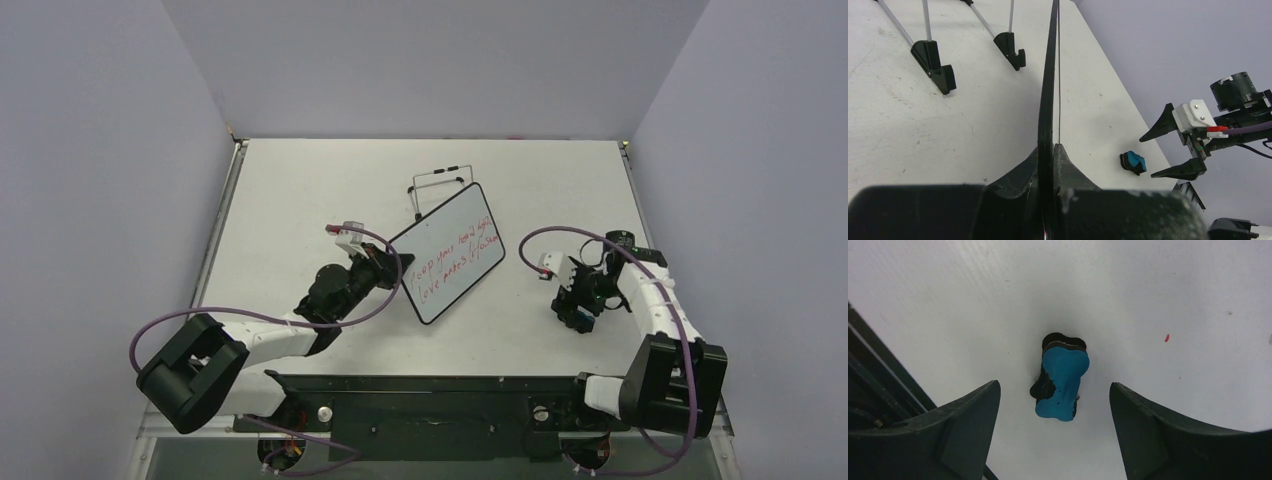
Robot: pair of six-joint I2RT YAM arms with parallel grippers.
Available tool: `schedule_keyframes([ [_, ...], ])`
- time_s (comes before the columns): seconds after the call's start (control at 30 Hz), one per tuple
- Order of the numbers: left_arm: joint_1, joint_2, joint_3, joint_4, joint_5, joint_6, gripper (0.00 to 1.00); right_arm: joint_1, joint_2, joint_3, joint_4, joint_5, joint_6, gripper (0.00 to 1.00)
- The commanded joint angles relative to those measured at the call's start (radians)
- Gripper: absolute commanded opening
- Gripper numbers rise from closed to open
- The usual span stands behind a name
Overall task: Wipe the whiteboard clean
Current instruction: Pick up the whiteboard eraser from the center of the board.
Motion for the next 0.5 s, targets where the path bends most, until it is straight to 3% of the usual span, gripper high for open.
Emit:
schedule_keyframes([
  [0.0,-0.005,-0.044,-0.015,0.029,-0.008,0.019,0.00,0.042,-0.069,-0.068,0.308,0.182,0.253,0.76],
  [0.17,-0.006,-0.048,-0.026,0.042,-0.003,0.020,0.00,0.068,-0.036,-0.100,0.340,0.277,0.279,0.75],
  [0.47,-0.006,-0.060,-0.047,0.059,0.000,0.017,0.00,0.100,0.047,-0.123,0.311,0.294,0.256,0.71],
])
